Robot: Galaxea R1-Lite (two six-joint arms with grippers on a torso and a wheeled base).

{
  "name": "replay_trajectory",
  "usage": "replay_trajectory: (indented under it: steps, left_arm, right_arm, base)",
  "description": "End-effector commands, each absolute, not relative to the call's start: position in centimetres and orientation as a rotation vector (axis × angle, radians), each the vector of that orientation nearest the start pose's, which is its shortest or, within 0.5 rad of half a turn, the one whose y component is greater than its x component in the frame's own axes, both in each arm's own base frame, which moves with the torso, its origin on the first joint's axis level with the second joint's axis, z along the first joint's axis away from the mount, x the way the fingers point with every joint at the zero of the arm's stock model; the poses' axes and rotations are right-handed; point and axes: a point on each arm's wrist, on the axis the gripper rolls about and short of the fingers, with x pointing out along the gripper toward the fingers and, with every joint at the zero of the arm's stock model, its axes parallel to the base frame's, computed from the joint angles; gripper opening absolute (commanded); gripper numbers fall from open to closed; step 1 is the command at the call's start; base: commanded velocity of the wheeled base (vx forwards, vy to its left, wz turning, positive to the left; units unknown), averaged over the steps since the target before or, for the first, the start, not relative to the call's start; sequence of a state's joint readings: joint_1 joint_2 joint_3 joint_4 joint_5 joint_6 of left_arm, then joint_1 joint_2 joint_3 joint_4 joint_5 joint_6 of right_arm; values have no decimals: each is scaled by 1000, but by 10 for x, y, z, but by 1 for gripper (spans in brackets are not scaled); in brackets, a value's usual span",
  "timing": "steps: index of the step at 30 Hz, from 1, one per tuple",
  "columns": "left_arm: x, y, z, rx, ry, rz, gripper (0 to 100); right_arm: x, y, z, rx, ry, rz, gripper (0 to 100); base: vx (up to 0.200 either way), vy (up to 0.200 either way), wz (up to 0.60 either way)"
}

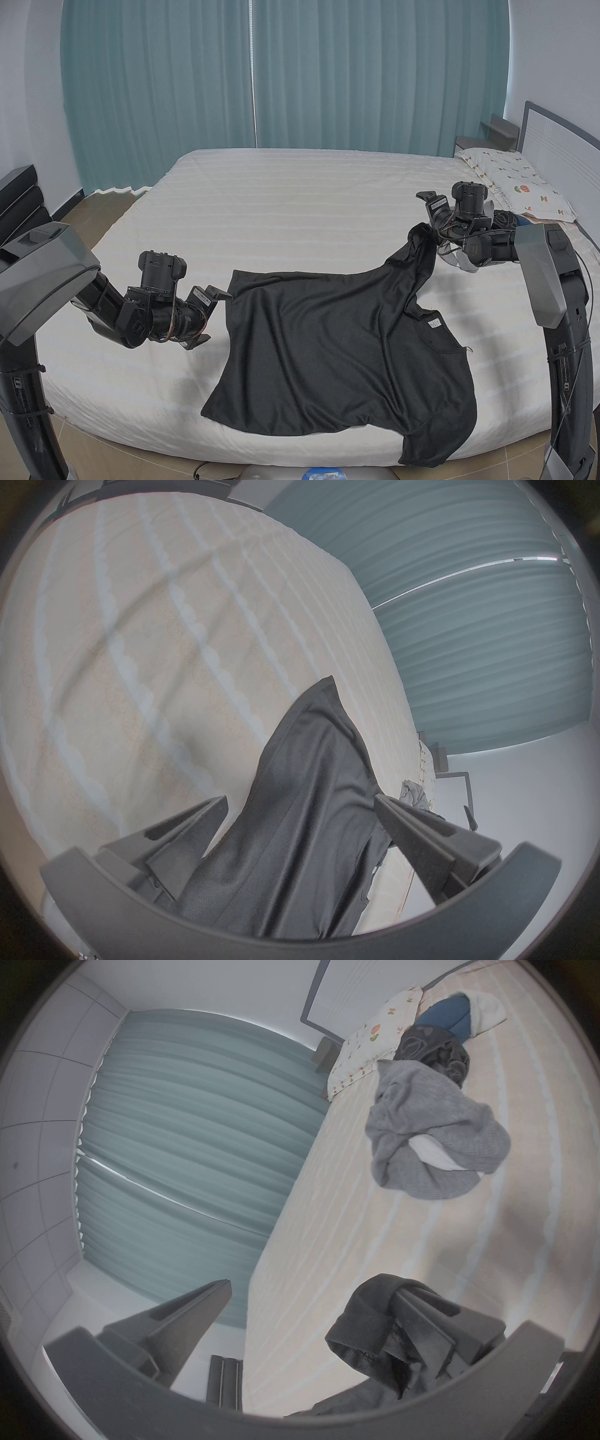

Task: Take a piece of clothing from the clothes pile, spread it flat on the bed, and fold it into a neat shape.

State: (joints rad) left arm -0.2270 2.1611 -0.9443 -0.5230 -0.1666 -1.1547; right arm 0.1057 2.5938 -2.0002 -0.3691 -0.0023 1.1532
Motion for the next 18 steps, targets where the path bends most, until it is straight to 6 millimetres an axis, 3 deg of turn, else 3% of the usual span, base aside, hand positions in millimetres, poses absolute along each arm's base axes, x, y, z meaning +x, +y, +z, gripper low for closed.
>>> replay_trajectory:
  steps: [1,2,3,8,13,15,18]
  left_arm:
    - [365,-88,45,-1072,836,72,100]
    - [365,-88,45,-1072,836,72,100]
    - [363,-87,43,-1069,841,75,100]
    - [363,-87,42,-1068,842,75,100]
    - [360,-86,41,-1061,851,80,100]
    - [359,-86,42,-1062,850,79,100]
    - [355,-85,42,-1055,856,81,100]
  right_arm:
    - [541,55,60,1097,390,-151,100]
    - [541,55,60,1097,390,-151,100]
    - [529,59,36,960,614,-232,100]
    - [525,59,38,945,667,-232,100]
    - [516,57,58,942,730,-222,100]
    - [513,54,80,959,707,-183,100]
    - [505,53,88,950,717,-182,100]
  base:
    - [0,0,0]
    - [0,0,0]
    - [0,0,0]
    - [0,0,0]
    - [0,0,0]
    - [0,0,0]
    - [0,0,0]
